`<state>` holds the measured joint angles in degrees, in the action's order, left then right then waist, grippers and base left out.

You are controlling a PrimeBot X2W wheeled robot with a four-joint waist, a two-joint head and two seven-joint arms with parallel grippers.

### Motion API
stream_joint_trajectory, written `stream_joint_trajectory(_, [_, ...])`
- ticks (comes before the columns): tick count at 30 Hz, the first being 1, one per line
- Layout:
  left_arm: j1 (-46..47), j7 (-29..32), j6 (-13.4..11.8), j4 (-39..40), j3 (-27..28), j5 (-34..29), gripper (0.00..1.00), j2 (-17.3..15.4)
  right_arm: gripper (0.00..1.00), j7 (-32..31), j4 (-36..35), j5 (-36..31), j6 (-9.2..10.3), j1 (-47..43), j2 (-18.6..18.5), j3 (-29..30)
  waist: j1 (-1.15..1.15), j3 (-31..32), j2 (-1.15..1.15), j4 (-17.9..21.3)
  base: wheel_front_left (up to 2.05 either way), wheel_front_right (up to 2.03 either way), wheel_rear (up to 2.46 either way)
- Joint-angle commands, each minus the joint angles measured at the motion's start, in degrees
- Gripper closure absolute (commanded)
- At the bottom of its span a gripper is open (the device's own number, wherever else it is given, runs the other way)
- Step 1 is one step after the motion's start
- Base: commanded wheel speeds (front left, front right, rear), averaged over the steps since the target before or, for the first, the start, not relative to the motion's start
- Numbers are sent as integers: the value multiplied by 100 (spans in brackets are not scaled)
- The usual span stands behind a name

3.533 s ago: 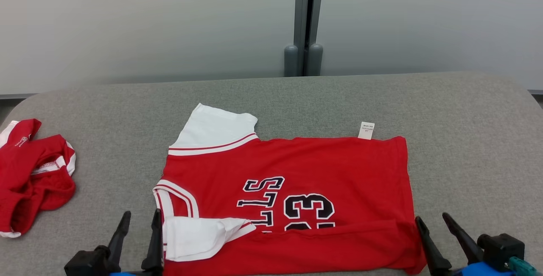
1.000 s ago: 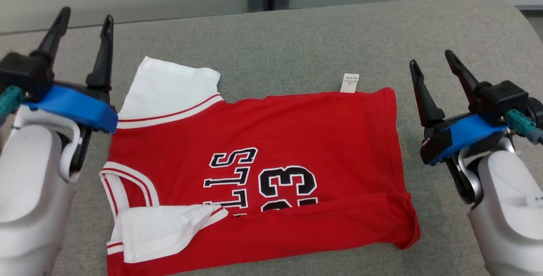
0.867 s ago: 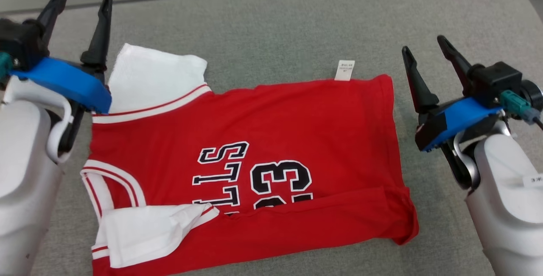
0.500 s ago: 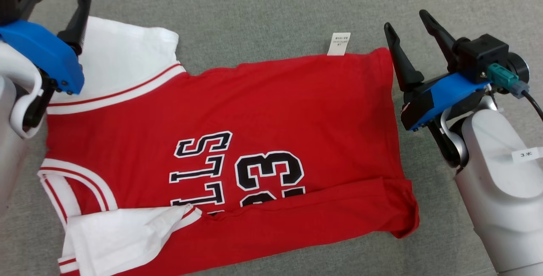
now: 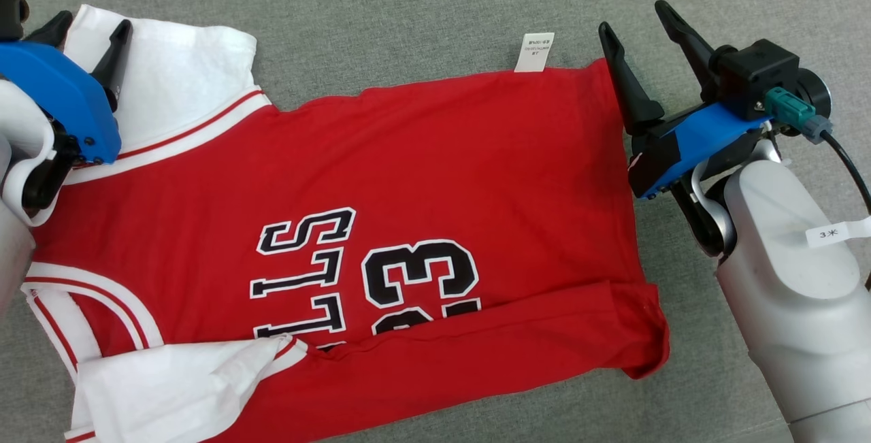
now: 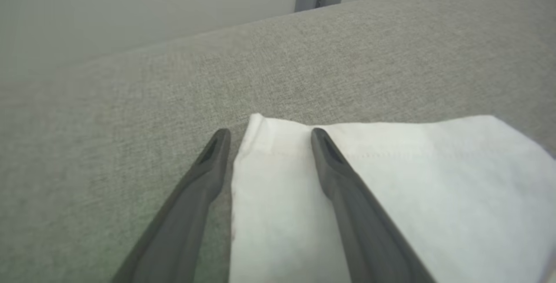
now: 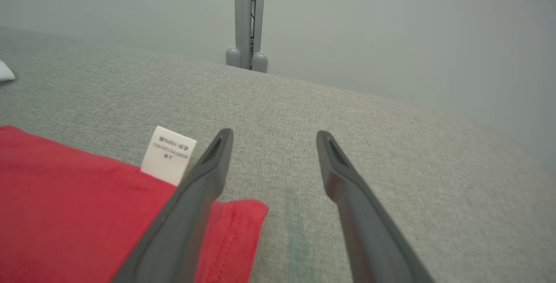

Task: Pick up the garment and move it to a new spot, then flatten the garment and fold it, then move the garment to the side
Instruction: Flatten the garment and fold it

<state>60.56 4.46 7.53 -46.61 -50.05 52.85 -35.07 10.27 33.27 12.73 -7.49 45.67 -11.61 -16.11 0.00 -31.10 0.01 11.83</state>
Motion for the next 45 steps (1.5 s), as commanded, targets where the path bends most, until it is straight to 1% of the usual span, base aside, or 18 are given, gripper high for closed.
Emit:
stream_joint_trajectory(1, [35,96,-10,-80,-80,90,0,30,0,36,31,34,-1,115,-43,-7,0,11,-1,-9,0,0,0])
stream_joint_trajectory(3, [58,159,-10,-130,-182,241,0,40,0,21,73,58,-1,133,-57,-39,0,14,-1,-22,0,0,0])
stream_joint_trajectory(7, [11,353,-9,-75,-237,791,0,112,0,-69,162,137,-1,161,-43,-149,0,-13,-1,-33,0,0,0])
stream_joint_trajectory(8, [8,382,-9,-47,-273,868,36,114,0,-99,183,170,-1,174,-39,-181,0,-19,-1,-36,0,0,0])
stream_joint_trajectory(9, [22,371,-9,-41,-312,920,65,106,0,-136,207,204,-1,191,-40,-219,0,-20,-1,-41,0,0,0])
stream_joint_trajectory(10, [42,353,-9,-38,-371,943,100,92,0,-168,227,235,-1,209,-43,-266,0,-18,-1,-45,0,0,0])
stream_joint_trajectory(15, [174,105,-10,-34,-554,1068,100,58,0,-400,336,449,-1,199,-141,-489,0,56,-1,-97,0,0,0])
stream_joint_trajectory(23, [242,-132,-10,70,-927,1195,100,99,0,-842,463,869,-1,64,-336,-788,0,172,-1,-256,0,0,0])
stream_joint_trajectory(27, [318,-268,-10,94,-1103,1275,100,141,0,-943,610,918,-1,106,-420,-830,0,153,-1,-357,0,0,0])
stream_joint_trajectory(32, [391,-463,-10,108,-1301,1388,100,193,1,-1117,926,904,-1,186,-410,-886,0,150,-1,-467,0,0,0])
stream_joint_trajectory(33, [403,-512,-10,106,-1327,1417,100,202,41,-1154,998,887,-1,195,-420,-891,0,156,-1,-484,0,0,0])
stream_joint_trajectory(34, [417,-542,-10,89,-1361,1439,100,221,87,-1195,1063,877,0,200,-429,-897,0,167,-1,-504,0,0,0])
stream_joint_trajectory(35, [432,-636,-10,68,-1377,1460,100,236,100,-1204,1103,886,0,209,-430,-890,0,179,-1,-521,0,0,0])
stream_joint_trajectory(37, [468,-775,-10,163,-1501,1492,100,207,100,-1215,1181,904,2,242,-439,-861,0,206,-1,-545,0,0,0])
stream_joint_trajectory(40, [460,-1007,-11,459,-1686,1668,100,62,100,-1084,1212,863,5,323,-468,-793,0,265,-1,-593,0,0,0])
stream_joint_trajectory(45, [404,-1434,-11,610,-1863,1792,100,53,100,-721,1336,672,3,443,-471,-618,0,472,-1,-756,0,0,0])
